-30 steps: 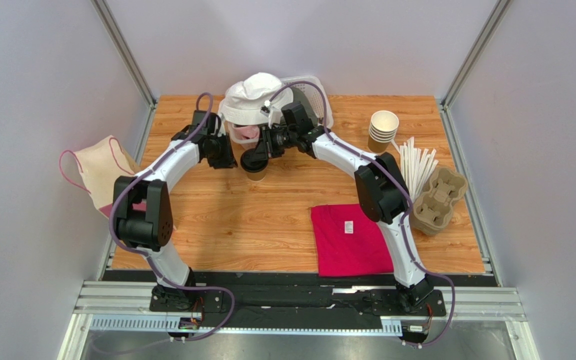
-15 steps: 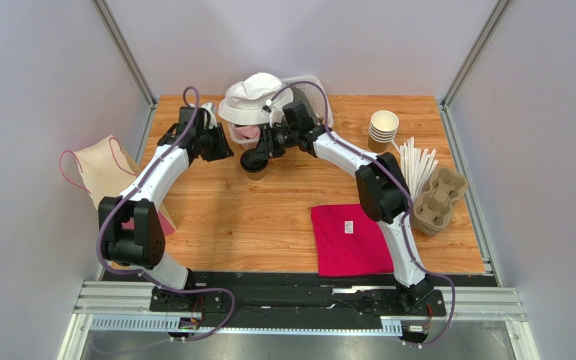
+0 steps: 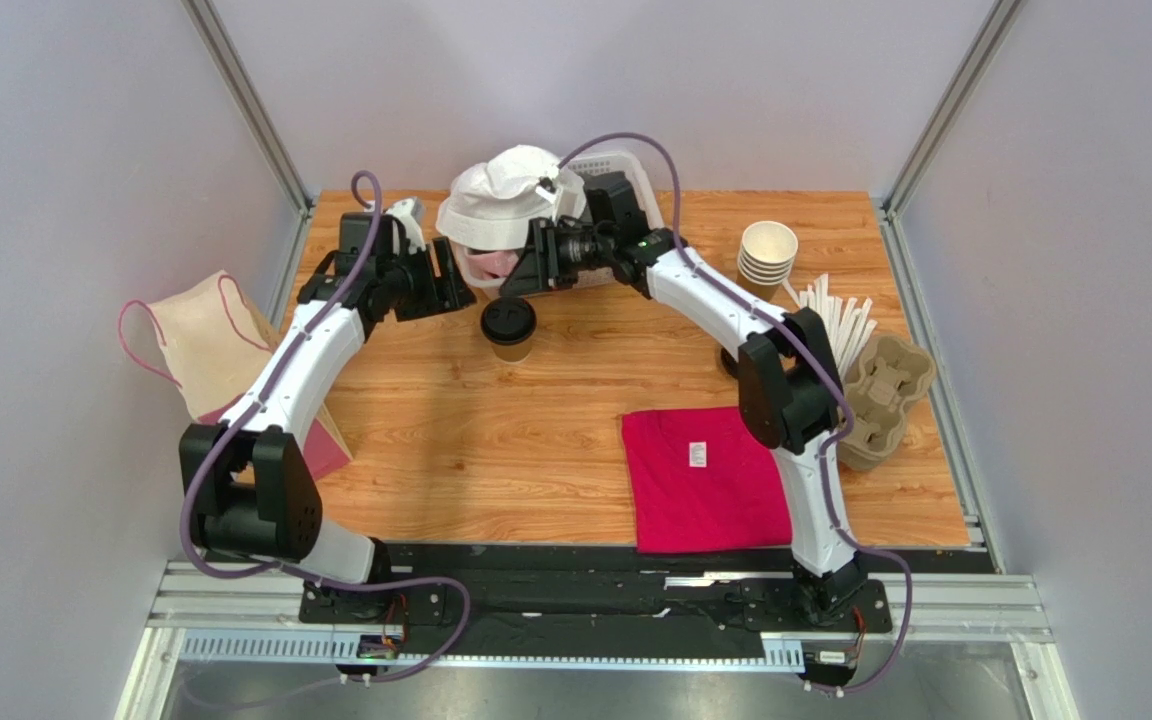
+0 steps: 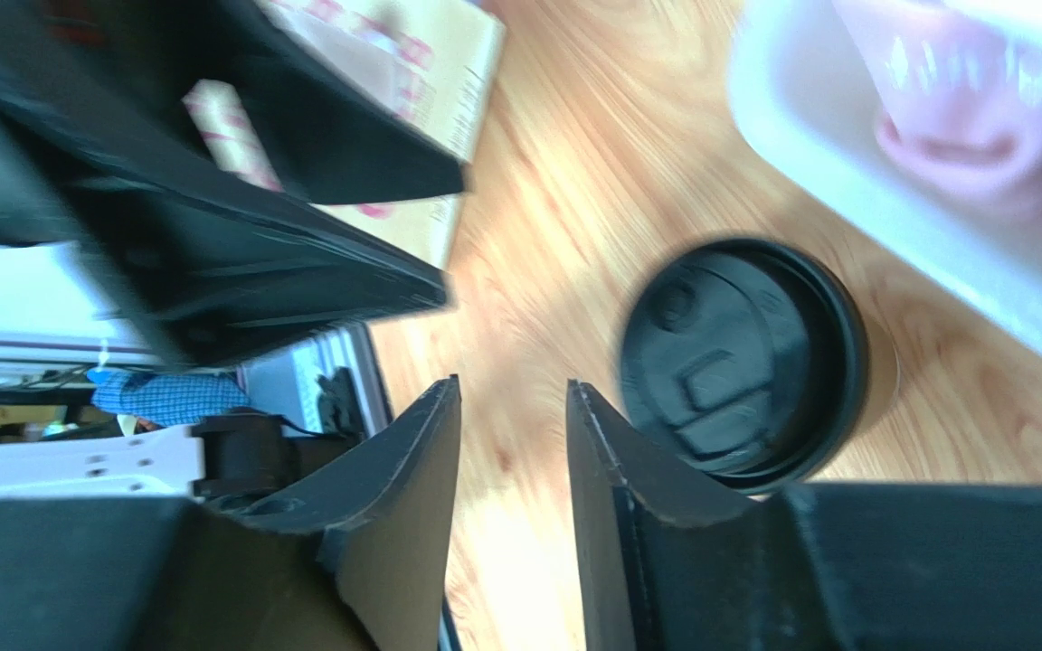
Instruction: Pack the takeout coffee
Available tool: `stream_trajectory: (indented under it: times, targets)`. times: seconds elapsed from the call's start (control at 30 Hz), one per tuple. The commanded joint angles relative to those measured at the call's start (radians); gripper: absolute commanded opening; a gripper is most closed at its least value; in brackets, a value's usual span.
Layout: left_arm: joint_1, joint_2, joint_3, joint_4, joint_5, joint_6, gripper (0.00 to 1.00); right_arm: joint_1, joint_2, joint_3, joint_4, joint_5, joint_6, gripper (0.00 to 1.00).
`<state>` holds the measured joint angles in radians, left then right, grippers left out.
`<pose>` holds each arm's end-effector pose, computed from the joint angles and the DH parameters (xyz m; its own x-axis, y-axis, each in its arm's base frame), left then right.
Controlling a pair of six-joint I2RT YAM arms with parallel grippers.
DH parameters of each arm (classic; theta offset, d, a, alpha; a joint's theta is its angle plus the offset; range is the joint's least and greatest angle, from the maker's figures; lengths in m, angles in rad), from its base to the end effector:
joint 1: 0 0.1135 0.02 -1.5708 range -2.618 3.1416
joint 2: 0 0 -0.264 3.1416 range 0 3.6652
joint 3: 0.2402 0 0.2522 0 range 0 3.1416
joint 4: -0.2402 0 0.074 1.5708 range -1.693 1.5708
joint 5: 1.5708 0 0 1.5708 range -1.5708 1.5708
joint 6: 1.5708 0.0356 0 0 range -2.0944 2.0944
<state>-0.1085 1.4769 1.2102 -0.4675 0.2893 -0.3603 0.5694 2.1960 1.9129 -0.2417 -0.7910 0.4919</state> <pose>0.3246 -0.0456 0.2972 -0.7341 -0.2599 -0.6273 0.0593 0.8957 -0.4406 0.4177 0.2974 0.2671 -0.7958 -0.1151 -0.5946 -0.5917 0.3571 0.7228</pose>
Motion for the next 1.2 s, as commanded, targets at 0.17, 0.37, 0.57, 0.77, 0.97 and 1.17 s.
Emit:
stream_trajectory:
  times: [0.17,0.37,0.57,0.77,0.97,1.17]
  targets:
    - [-0.006,-0.083,0.15,0.003,0.204,0.224,0.98,-0.164,-0.39,-0.098,-0.115,0.087,-0.205,0.69]
    - [-0.071,-0.107,0.151,0.016,0.243,0.334,0.99,-0.345,-0.636,-0.183,-0.391,0.289,-0.465,0.82]
    - [-0.1,-0.132,0.101,0.07,0.237,0.339,0.99,-0.714,-0.824,-0.245,-0.799,0.374,-0.521,0.7]
    - [-0.109,-0.121,0.074,0.136,0.241,0.304,0.99,-0.923,-1.028,-0.509,-0.982,0.568,-0.584,0.57]
    - [-0.114,-0.113,0.071,0.139,0.257,0.317,0.99,-0.93,-1.046,-0.612,-0.914,0.674,-0.552,0.42]
    - [-0.114,-0.135,0.032,0.147,0.238,0.328,0.99,-0.93,-0.946,-0.614,-0.831,0.699,-0.559,0.38]
